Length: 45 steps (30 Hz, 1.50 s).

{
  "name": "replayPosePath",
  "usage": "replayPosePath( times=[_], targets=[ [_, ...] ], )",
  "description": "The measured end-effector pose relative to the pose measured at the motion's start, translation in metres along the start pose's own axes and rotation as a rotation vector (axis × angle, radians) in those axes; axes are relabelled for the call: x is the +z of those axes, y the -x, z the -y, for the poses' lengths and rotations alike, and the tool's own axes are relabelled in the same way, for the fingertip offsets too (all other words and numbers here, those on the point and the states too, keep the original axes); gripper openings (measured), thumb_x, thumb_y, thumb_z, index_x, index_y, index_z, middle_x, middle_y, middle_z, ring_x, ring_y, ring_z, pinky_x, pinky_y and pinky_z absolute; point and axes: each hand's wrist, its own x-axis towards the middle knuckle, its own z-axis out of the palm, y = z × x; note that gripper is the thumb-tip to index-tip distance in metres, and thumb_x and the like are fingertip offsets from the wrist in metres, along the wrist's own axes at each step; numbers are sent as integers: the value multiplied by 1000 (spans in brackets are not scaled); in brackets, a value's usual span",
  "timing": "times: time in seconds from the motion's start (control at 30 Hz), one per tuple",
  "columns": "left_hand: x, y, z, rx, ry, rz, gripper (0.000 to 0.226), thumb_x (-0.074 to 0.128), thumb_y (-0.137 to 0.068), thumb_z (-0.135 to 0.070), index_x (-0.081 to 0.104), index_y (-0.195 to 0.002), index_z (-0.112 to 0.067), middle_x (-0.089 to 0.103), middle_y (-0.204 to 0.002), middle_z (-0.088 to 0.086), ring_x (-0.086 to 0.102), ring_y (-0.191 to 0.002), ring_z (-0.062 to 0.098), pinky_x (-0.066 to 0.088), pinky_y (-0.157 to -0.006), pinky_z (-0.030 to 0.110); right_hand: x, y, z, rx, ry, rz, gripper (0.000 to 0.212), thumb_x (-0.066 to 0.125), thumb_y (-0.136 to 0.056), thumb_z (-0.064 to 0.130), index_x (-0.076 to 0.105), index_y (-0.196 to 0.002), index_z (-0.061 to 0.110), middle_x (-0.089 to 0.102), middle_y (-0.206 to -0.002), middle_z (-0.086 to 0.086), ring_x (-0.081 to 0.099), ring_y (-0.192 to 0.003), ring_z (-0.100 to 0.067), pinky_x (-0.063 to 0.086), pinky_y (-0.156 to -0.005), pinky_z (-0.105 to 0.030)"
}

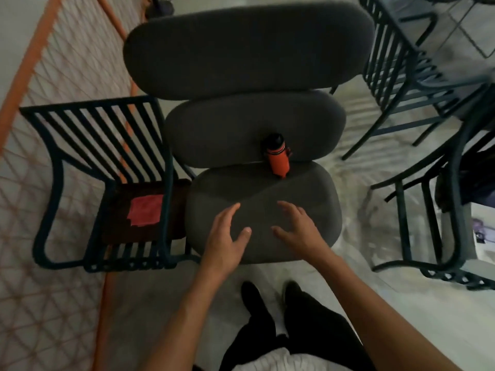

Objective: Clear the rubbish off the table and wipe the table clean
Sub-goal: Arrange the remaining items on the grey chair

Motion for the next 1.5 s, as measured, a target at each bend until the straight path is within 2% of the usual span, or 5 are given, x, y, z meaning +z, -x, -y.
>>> replayPosePath(
  times=[0.4,0.8,1.2,1.37,1.5],
  targets=[
    [38,-124,-59,-107,-86,127,68,68,-93,-37,32,-151,-43,31,-155,-10,38,-141,14,41,-114,45,-58,-114,-53,138,-118,-27,65,68,-90,37,38,-147,25,45,-137,-4,53,-107,-13,42,-84,-23],
    [87,-270,-80,-29,-226,97,80,73,-89,-37,28,-155,-34,28,-159,-3,35,-144,19,35,-109,31,-68,-243,-74,160,-37,-11,73,70,-83,29,35,-147,23,44,-136,-10,51,-122,-33,43,-95,-37],
    [126,-348,-30,-112,-254,203,105,81,-77,-49,16,-158,-38,21,-164,6,33,-146,31,38,-111,45,-16,-338,-98,131,-76,-22,101,80,-75,35,18,-155,24,37,-149,-8,41,-137,-26,38,-111,-37],
    [130,-361,-21,-40,-297,149,98,86,-73,-41,30,-153,-31,37,-151,3,52,-130,30,48,-100,41,-1,-352,-112,132,-175,-68,104,82,-63,43,26,-150,30,52,-142,-1,52,-129,-19,44,-104,-36],
    [131,-362,-23,-8,-347,155,89,88,-66,-44,41,-141,-30,47,-140,1,58,-120,29,52,-93,41,3,-349,-121,105,-137,-103,84,83,-62,41,48,-137,27,60,-128,2,57,-119,-19,44,-93,-28]
  ],
)
